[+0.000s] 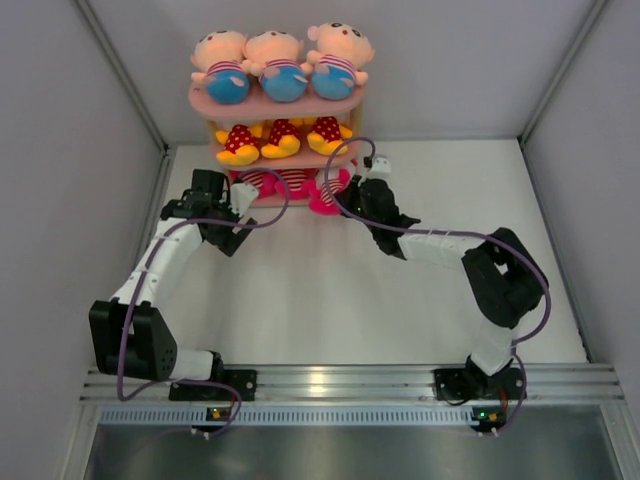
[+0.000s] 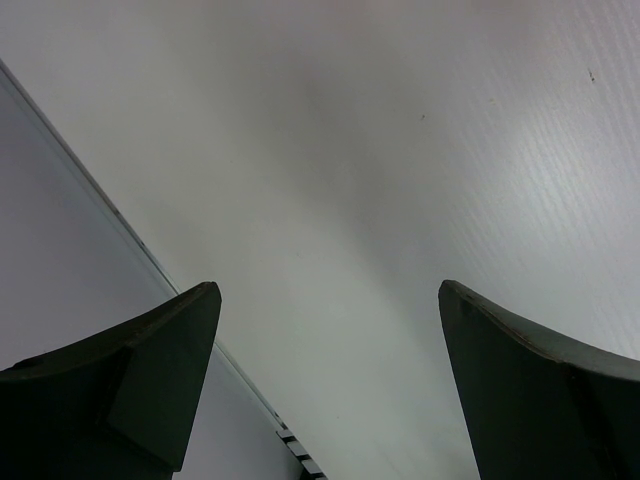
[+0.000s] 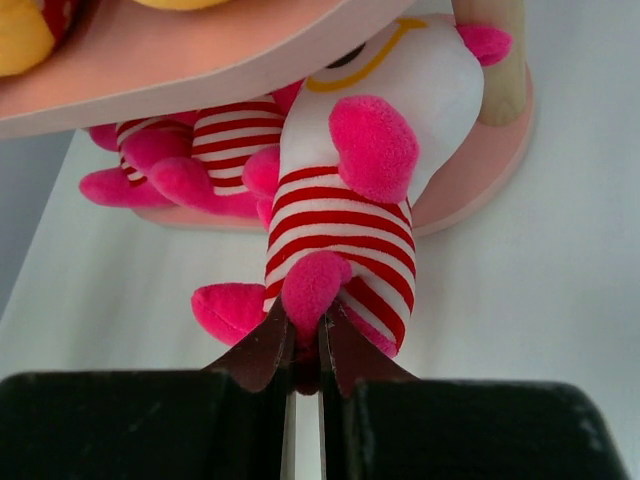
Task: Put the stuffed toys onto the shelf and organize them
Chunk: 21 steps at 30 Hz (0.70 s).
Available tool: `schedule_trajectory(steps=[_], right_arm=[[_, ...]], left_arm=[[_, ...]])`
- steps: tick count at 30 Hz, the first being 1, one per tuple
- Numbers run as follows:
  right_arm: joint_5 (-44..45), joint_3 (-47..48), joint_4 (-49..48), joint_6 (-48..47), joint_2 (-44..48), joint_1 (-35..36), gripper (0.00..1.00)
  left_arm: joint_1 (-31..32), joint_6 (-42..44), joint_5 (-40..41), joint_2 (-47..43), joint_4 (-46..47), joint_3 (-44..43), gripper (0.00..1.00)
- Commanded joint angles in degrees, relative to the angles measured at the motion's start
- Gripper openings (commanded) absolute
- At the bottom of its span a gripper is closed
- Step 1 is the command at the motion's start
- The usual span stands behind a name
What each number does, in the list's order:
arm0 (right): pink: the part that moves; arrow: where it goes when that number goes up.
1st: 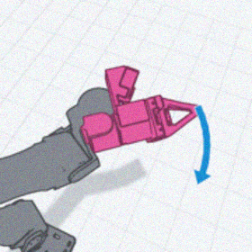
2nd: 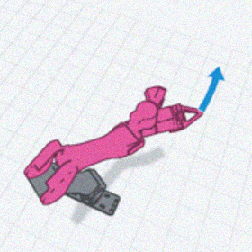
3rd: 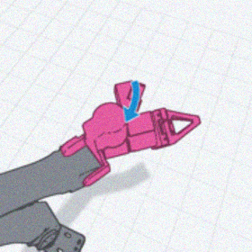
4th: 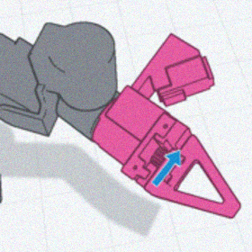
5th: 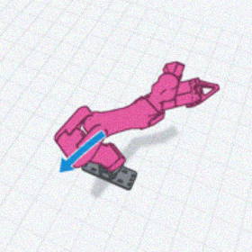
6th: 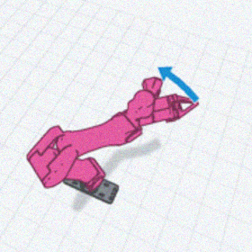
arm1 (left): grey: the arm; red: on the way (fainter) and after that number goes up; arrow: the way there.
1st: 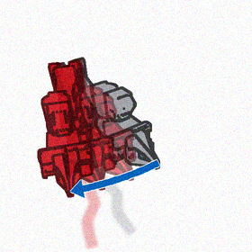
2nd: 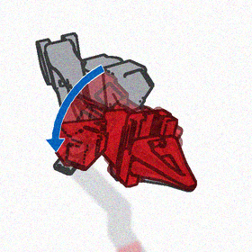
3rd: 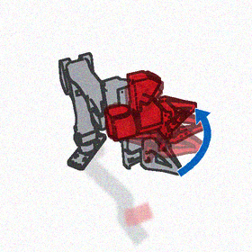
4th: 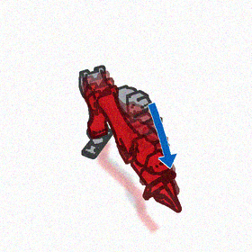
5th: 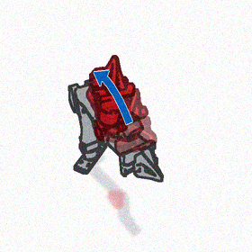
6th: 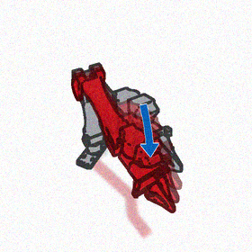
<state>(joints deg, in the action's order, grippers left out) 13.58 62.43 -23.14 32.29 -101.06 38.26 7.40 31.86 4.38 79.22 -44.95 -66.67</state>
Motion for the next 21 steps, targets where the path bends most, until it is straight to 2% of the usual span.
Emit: schedule_trajectory(steps=[1,15,21], right_arm=[[2.23,3.31,-6.13,-2.41,-1.6,0.59,0.0],[3.47,5.15,-13.77,-3.55,-8.54,0.15,0.0],[4.08,4.1,-20.54,-4.61,-10.22,0.15,0.0]], left_arm=[[-0.1,-0.04,-0.08,-1.96,0.3,0.58,0.96],[-0.1,0.22,-0.34,-2.32,-0.4,1.02,0.96],[-0.1,0.49,-0.25,-2.05,-0.67,0.93,0.96]])
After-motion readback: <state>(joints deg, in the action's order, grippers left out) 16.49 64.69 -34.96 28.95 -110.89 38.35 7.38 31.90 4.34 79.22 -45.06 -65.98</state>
